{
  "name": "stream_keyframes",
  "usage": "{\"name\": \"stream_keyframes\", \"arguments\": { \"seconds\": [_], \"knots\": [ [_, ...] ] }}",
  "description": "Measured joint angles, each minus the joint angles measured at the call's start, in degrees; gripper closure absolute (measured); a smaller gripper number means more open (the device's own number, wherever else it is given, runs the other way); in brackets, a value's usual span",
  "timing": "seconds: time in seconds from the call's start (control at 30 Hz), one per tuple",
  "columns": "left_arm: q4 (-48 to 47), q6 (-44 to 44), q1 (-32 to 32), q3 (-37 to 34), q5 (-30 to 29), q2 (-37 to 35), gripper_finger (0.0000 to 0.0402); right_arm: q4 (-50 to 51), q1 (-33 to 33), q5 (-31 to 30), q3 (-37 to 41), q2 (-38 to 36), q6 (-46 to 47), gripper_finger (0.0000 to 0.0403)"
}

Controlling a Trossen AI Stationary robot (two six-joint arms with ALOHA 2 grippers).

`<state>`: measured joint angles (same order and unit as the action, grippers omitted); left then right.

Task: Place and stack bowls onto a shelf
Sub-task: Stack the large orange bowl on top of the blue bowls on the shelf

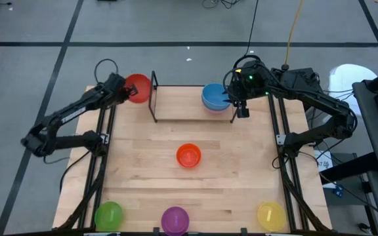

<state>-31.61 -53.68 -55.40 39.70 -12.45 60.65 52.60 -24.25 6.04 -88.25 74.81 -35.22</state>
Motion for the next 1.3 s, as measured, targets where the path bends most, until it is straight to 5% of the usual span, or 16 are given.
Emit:
{"name": "stream_keyframes", "arguments": {
  "seconds": [0.5,0.7,1.0,1.3],
  "knots": [
    [1.9,10.7,3.5,0.0,-0.7,-23.1,0.0394,0.0,0.0,-0.9,0.0,0.0,0.0,0.0277],
    [6.2,13.5,7.2,0.6,-0.3,-24.8,0.0394,0.1,0.0,-11.2,0.0,-1.0,0.0,0.0277],
    [5.6,21.2,14.1,15.3,0.0,-16.4,0.0394,0.0,0.0,-16.7,0.0,-4.2,1.6,0.0277],
    [-4.4,29.3,22.9,43.2,1.0,5.6,0.0394,-0.1,0.0,-21.1,0.0,-8.4,2.5,0.0277]
  ]
}}
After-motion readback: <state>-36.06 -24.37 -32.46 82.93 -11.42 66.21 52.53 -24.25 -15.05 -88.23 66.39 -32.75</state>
